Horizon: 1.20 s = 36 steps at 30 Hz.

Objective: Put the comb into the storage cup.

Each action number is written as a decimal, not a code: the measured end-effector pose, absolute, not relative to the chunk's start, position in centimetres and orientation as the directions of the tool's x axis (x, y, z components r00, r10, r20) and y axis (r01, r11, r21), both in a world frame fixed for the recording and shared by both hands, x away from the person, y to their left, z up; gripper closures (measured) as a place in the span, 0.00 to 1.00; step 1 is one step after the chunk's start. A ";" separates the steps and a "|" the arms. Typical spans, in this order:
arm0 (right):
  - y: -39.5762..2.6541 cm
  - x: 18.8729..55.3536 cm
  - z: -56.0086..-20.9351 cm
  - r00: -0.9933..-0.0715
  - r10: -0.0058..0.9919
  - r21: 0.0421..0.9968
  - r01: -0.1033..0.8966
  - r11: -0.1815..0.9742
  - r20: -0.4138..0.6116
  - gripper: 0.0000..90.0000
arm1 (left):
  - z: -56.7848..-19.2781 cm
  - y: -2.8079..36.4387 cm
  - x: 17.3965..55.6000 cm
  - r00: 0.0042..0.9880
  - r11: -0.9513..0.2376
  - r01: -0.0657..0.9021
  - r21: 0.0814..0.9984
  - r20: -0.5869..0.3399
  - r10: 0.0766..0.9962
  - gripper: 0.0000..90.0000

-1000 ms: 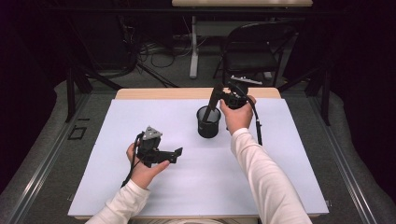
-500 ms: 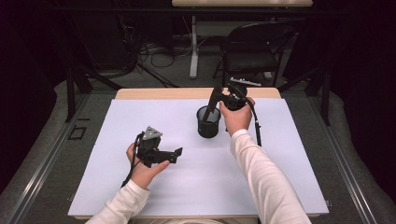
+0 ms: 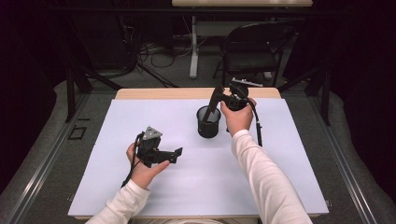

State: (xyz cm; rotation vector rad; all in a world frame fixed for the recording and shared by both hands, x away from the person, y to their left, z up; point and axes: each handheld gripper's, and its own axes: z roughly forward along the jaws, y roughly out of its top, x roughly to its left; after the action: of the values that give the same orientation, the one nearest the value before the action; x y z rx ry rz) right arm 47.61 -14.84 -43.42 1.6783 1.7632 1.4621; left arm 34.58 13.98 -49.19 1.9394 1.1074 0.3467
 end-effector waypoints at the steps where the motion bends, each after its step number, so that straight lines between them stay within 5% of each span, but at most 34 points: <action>1: -14.9 47.6 -43.4 -0.270 0.870 0.799 0.566 -0.202 0.411 0.97 | -49.2 14.0 34.6 0.569 -0.244 0.569 0.785 -0.162 0.806 0.00; 36: -18.6 48.0 -44.9 -0.259 0.836 0.757 0.604 -0.251 0.484 0.96 | -49.3 14.0 34.6 0.566 -0.244 0.575 0.781 -0.164 0.808 0.00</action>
State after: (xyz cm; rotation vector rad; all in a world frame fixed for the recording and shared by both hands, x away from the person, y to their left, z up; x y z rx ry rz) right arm 47.96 -18.57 -44.87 1.7559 1.7666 1.5186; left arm 34.64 13.95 -49.29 1.9436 1.1136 0.3431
